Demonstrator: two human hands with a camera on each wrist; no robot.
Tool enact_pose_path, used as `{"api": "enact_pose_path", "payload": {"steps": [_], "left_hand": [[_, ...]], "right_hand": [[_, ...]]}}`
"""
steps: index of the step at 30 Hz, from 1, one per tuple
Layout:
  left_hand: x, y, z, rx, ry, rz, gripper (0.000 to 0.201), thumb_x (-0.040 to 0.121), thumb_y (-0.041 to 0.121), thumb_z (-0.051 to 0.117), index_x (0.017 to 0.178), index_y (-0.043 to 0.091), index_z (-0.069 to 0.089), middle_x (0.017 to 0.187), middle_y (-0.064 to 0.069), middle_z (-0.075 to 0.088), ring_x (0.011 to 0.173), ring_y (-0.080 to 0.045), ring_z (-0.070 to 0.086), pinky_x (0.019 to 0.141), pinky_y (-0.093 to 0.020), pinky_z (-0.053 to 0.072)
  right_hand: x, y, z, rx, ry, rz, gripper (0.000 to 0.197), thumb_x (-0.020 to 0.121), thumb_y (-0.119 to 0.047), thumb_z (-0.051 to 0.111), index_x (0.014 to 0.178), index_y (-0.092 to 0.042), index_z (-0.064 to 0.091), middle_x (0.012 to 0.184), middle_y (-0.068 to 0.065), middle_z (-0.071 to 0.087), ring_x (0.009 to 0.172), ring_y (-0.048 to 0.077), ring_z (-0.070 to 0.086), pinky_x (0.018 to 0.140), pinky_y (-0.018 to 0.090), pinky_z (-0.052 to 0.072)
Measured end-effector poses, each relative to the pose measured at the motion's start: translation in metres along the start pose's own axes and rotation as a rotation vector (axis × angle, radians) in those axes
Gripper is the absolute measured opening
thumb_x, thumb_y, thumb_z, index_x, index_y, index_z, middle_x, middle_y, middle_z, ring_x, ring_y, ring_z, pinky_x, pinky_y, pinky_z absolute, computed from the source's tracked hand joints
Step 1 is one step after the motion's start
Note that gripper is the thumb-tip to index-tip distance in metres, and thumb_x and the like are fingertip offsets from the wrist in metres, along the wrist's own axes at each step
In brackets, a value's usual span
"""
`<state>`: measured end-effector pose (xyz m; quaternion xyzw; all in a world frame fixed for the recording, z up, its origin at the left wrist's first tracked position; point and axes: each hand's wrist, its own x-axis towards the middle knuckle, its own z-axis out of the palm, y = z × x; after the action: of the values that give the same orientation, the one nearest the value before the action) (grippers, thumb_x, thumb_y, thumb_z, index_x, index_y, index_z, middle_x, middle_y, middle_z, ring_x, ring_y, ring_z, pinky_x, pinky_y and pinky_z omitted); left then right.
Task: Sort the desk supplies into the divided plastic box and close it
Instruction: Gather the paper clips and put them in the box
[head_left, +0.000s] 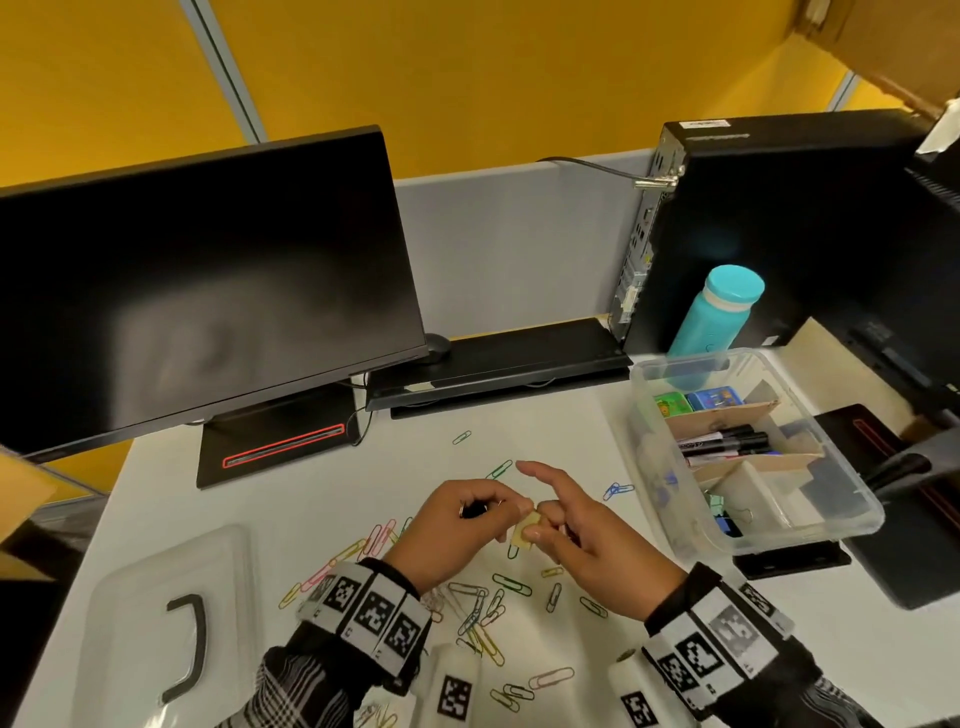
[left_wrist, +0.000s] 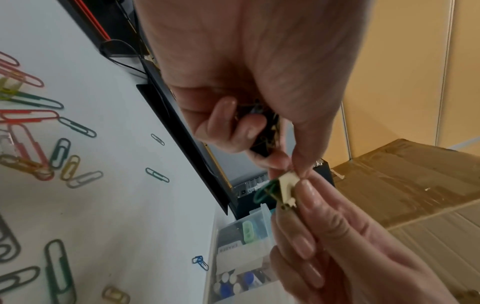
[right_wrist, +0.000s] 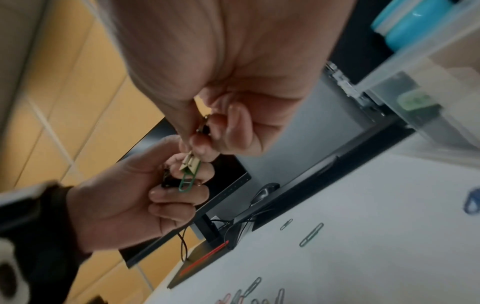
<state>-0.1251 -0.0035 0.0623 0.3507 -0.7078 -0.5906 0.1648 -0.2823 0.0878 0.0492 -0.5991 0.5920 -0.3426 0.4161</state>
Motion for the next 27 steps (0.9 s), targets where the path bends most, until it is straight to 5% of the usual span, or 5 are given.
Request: {"api": "enact_pose_path", "payload": {"steps": [6, 11, 22, 25, 27], "left_hand": [[-0.001, -0.010, -0.007, 0.064, 0.014, -0.003, 0.018, 0.090, 0.020, 0.060, 0.079, 0.010, 0.070, 0.061, 0.000, 0.058, 0.058, -0.008, 0.051, 0.060, -0.018, 0.042], [0.002, -0.017, -0.012, 0.425, 0.021, 0.042, 0.023, 0.088, 0.036, 0.060, 0.071, 0.020, 0.061, 0.062, 0.007, 0.060, 0.059, -0.010, 0.055, 0.062, -0.031, 0.049], [0.006, -0.017, -0.027, 0.618, 0.287, 0.133, 0.021, 0.091, 0.042, 0.053, 0.079, 0.025, 0.058, 0.069, 0.011, 0.055, 0.067, -0.005, 0.054, 0.061, -0.022, 0.046], [0.007, -0.016, -0.039, 0.577, 0.410, 0.113, 0.022, 0.091, 0.041, 0.055, 0.076, 0.024, 0.058, 0.067, 0.009, 0.057, 0.065, -0.004, 0.055, 0.056, -0.014, 0.043], [0.006, -0.019, -0.045, 0.550, 0.429, 0.076, 0.023, 0.091, 0.040, 0.056, 0.076, 0.023, 0.059, 0.066, 0.008, 0.058, 0.063, -0.002, 0.056, 0.051, -0.012, 0.041]], "right_hand": [[0.005, -0.012, 0.009, -0.325, -0.057, -0.025, 0.065, 0.098, -0.024, 0.044, 0.148, -0.032, 0.003, 0.064, -0.019, 0.042, 0.064, -0.009, 0.049, 0.062, 0.011, 0.036], [0.003, -0.004, 0.018, -0.599, -0.030, -0.004, 0.065, 0.099, -0.035, 0.036, 0.147, -0.035, -0.008, 0.088, -0.007, 0.058, 0.068, 0.012, 0.053, 0.066, 0.031, 0.048], [-0.006, 0.019, 0.034, -0.673, 0.014, 0.086, 0.062, 0.099, -0.036, 0.031, 0.136, -0.037, -0.018, 0.092, 0.000, 0.060, 0.071, 0.017, 0.056, 0.062, 0.031, 0.046], [-0.009, 0.035, 0.031, -0.635, 0.044, 0.119, 0.062, 0.099, -0.036, 0.033, 0.143, -0.033, -0.010, 0.083, -0.006, 0.057, 0.064, 0.009, 0.050, 0.058, 0.022, 0.043], [-0.009, 0.049, 0.026, -0.527, 0.059, 0.157, 0.054, 0.099, -0.032, 0.037, 0.146, -0.027, 0.013, 0.072, -0.014, 0.049, 0.057, 0.003, 0.045, 0.054, 0.014, 0.035]]}}
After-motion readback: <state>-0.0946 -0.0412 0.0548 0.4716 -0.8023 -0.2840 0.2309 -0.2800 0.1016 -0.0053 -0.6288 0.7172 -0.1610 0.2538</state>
